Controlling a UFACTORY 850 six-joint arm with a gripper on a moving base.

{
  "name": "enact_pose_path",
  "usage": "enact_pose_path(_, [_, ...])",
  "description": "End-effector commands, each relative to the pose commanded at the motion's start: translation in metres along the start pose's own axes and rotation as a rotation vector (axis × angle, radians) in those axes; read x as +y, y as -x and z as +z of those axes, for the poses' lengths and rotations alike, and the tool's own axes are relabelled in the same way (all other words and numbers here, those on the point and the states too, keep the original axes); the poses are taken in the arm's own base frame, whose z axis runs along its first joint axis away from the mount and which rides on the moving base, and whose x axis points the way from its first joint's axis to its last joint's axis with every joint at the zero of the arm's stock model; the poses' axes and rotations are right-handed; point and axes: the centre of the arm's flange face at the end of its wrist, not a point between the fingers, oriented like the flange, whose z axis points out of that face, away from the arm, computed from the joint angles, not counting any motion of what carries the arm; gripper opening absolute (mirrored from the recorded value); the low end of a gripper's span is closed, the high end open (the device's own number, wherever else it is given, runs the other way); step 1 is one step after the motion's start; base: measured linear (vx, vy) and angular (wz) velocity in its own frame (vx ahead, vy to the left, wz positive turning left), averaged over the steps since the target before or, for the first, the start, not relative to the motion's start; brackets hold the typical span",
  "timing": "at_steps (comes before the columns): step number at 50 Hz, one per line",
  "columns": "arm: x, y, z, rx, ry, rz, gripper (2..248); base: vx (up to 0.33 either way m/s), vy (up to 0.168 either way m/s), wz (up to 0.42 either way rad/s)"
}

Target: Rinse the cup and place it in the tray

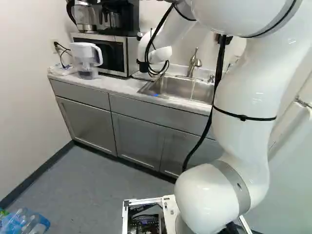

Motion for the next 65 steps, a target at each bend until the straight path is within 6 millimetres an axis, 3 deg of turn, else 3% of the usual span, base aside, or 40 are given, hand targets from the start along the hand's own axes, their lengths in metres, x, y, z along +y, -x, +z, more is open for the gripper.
enact_pose_path(65, [0.103, 0.003, -0.009, 0.0, 0.163, 0.055, 122, 0.0, 0.0, 0.0])
